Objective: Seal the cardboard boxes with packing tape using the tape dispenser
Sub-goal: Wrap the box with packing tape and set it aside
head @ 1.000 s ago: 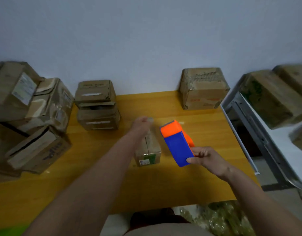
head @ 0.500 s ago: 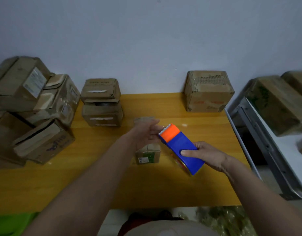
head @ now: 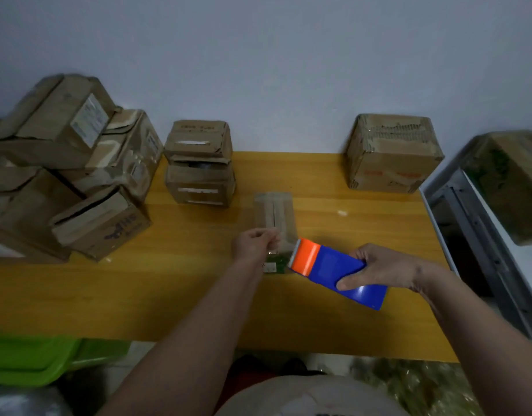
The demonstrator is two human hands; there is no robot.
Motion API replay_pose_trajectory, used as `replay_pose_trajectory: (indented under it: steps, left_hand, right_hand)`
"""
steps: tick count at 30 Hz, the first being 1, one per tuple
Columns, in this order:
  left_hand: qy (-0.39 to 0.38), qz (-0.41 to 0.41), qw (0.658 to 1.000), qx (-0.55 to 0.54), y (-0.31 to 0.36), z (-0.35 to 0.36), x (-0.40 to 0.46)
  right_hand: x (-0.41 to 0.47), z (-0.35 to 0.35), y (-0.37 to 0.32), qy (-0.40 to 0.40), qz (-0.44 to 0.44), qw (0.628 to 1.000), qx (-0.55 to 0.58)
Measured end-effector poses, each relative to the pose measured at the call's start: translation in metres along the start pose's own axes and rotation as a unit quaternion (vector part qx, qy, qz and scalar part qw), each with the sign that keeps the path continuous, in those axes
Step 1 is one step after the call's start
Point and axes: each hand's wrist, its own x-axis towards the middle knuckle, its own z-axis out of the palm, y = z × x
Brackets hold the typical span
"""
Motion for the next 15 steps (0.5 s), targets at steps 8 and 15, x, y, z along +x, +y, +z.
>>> replay_pose_trajectory:
  steps: [8, 15]
  left_hand:
    - [0.146, 0.001, 0.989, -0.03, -0.028, -0.019, -0.007]
    - [0.197, -0.033, 0.978, -0.065, -0.046, -0.021, -0.001]
  right_hand:
    - [0.017, 0.008, -0.016, 0.033, 0.071, 0.996, -0.037]
    - [0.041, -0.002, -0.054, 0.036, 0.101, 0.979, -0.176]
